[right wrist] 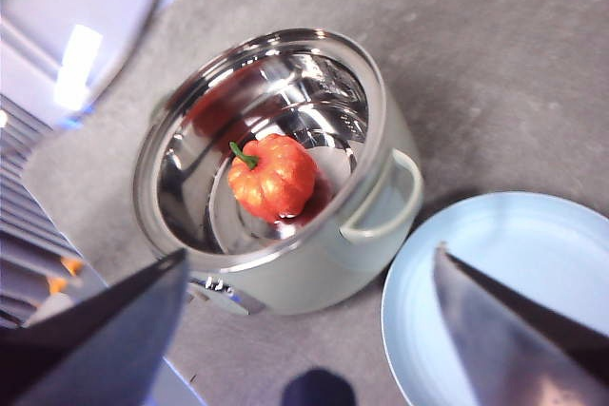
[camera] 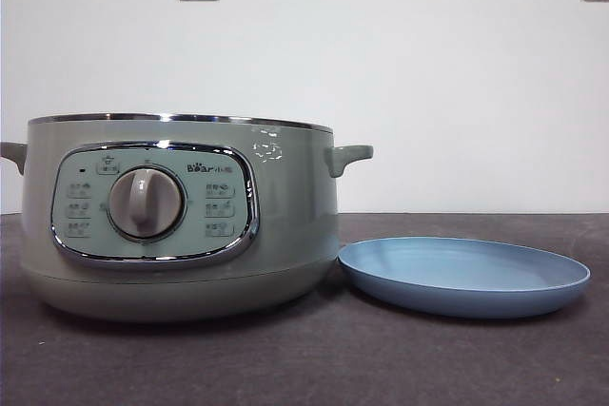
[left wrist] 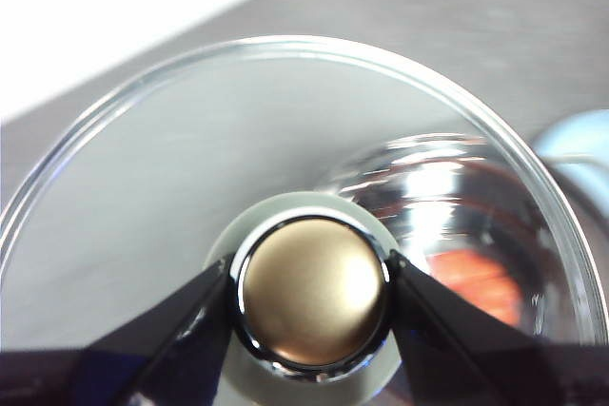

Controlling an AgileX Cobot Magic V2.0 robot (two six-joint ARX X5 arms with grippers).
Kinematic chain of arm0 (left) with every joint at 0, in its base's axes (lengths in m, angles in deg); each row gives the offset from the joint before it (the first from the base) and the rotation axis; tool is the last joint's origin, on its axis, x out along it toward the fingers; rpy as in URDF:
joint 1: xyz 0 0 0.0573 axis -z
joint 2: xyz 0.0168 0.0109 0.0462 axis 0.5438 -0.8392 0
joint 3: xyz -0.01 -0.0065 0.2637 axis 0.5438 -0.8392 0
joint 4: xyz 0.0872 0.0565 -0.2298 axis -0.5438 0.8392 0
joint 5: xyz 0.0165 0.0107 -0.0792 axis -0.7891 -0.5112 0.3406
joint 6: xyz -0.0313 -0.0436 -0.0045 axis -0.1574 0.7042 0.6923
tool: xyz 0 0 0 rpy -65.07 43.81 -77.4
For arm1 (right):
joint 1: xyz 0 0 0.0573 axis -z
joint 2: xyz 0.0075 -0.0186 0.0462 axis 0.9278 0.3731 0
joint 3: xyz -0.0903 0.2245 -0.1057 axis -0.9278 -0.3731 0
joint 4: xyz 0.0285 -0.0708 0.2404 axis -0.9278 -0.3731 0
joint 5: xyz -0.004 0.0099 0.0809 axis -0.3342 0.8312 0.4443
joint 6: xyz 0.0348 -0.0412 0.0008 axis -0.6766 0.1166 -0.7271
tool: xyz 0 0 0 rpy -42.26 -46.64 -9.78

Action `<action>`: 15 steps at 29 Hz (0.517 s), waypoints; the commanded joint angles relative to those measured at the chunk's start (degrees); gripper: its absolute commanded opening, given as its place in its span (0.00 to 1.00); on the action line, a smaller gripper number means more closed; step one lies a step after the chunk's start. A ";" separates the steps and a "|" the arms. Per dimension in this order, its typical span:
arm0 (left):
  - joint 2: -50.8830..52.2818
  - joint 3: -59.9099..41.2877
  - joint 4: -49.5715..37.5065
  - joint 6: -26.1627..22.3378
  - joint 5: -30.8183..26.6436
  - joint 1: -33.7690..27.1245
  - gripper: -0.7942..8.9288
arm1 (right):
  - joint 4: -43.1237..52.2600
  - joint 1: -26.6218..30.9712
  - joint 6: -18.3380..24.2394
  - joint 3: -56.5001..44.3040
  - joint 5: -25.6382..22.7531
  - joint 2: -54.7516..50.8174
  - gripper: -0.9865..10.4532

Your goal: Take the pumpkin out from the steamer,put the pumpkin in the blue plate,close the lid

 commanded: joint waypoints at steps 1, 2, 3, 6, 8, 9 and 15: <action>4.11 1.33 -0.85 -1.29 -4.50 0.09 0.07 | -0.04 -4.72 0.33 5.20 -2.01 5.97 0.56; 5.38 1.31 -0.31 -1.29 -5.73 0.07 0.07 | -0.57 -6.36 0.74 7.37 -1.97 8.31 0.56; 6.45 1.31 0.17 -1.29 -6.67 0.07 0.07 | -1.22 -7.67 1.05 9.35 -2.08 10.34 0.56; 9.51 1.31 1.73 -1.29 -9.25 0.07 0.07 | -5.01 -11.69 3.61 16.87 -4.98 17.40 0.56; 11.28 1.31 2.69 -1.29 -10.51 0.07 0.07 | -8.70 -14.75 5.42 22.93 -8.59 22.60 0.56; 11.89 1.31 3.06 -1.29 -11.17 0.07 0.07 | -10.36 -16.06 6.05 25.59 -10.32 24.87 0.56; 14.23 1.31 5.75 -1.27 -12.83 0.07 0.07 | -22.91 -23.98 10.14 46.49 -20.50 41.83 0.56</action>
